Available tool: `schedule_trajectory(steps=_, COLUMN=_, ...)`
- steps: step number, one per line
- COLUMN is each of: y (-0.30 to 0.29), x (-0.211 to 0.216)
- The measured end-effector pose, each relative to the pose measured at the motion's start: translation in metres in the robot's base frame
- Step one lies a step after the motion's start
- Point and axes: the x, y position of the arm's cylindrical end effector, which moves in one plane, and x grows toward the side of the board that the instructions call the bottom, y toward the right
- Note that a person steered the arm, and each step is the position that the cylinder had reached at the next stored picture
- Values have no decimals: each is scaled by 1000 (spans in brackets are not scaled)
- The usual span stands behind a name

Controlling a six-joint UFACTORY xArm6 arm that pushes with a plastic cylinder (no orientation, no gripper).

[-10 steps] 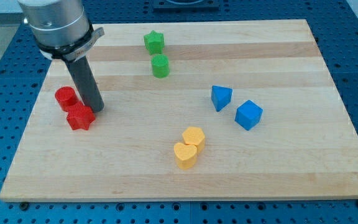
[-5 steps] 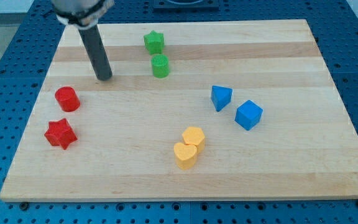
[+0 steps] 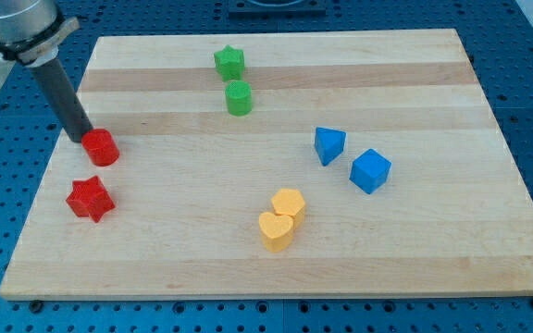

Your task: Slide the red circle to the red star

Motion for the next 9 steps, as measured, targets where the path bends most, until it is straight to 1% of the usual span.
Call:
schedule_trajectory(steps=1, y=9, x=-3)
schedule_trajectory(steps=2, y=25, x=-31)
schedule_trajectory(steps=3, y=52, x=-17)
schedule_trajectory(steps=5, y=-8, x=3)
schedule_trajectory(steps=6, y=24, x=31)
schedule_trajectory(steps=8, y=51, x=0)
schedule_trajectory(steps=9, y=72, x=7)
